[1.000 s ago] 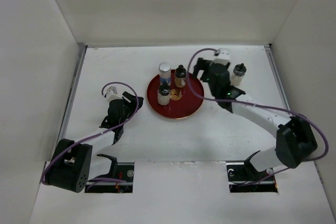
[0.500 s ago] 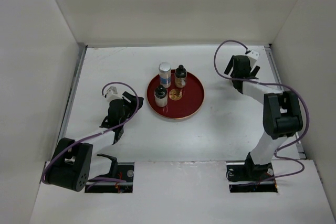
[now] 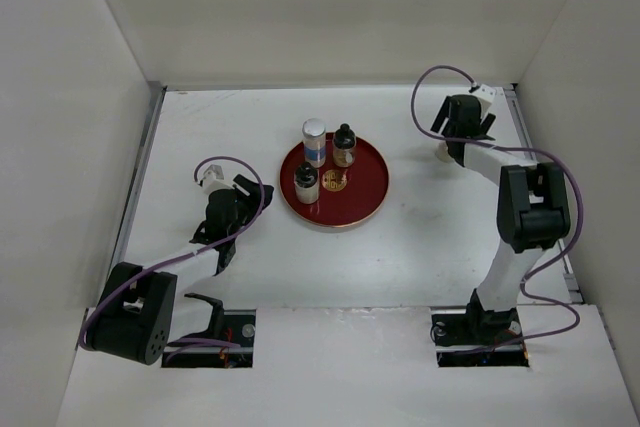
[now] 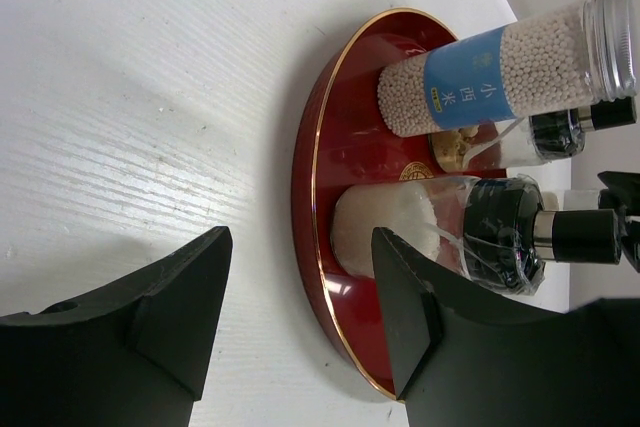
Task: Organize the condiment bottles
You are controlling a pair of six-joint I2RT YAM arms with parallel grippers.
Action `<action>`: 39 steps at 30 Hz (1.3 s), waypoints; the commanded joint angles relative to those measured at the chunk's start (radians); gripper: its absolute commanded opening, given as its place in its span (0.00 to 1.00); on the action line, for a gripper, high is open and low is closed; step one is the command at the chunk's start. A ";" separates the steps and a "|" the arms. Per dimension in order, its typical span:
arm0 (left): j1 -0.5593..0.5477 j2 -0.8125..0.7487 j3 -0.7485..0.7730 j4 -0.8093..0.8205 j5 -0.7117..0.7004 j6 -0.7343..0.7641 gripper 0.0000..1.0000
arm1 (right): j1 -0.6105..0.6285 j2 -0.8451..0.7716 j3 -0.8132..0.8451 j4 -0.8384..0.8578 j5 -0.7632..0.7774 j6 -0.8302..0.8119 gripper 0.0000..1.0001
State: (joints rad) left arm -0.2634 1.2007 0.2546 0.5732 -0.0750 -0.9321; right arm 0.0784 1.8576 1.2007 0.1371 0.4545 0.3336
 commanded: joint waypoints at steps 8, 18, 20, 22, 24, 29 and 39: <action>-0.001 -0.001 -0.006 0.062 0.004 -0.008 0.56 | 0.033 -0.205 -0.151 0.093 -0.021 0.093 0.60; 0.002 -0.007 -0.012 0.063 -0.002 -0.013 0.56 | 0.388 -0.436 -0.273 0.154 0.000 0.042 0.59; 0.008 -0.015 -0.017 0.066 0.003 -0.017 0.56 | 0.459 -0.407 -0.253 0.156 -0.008 0.030 0.60; 0.008 -0.020 -0.018 0.070 -0.002 -0.017 0.57 | 0.516 -0.358 -0.230 0.160 -0.010 0.022 0.60; 0.011 -0.013 -0.020 0.070 0.001 -0.017 0.57 | 0.556 -0.301 -0.204 0.162 -0.008 0.016 0.61; 0.022 -0.015 -0.018 0.070 0.015 -0.017 0.58 | 0.622 -0.226 -0.176 0.157 0.016 -0.018 0.64; 0.052 -0.006 -0.020 0.066 0.038 -0.037 0.60 | 0.672 -0.279 -0.227 0.127 0.032 -0.042 1.00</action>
State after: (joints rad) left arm -0.2298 1.2018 0.2420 0.5938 -0.0555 -0.9516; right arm 0.7364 1.6573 0.9668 0.2161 0.4549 0.3019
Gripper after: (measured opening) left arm 0.599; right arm 0.994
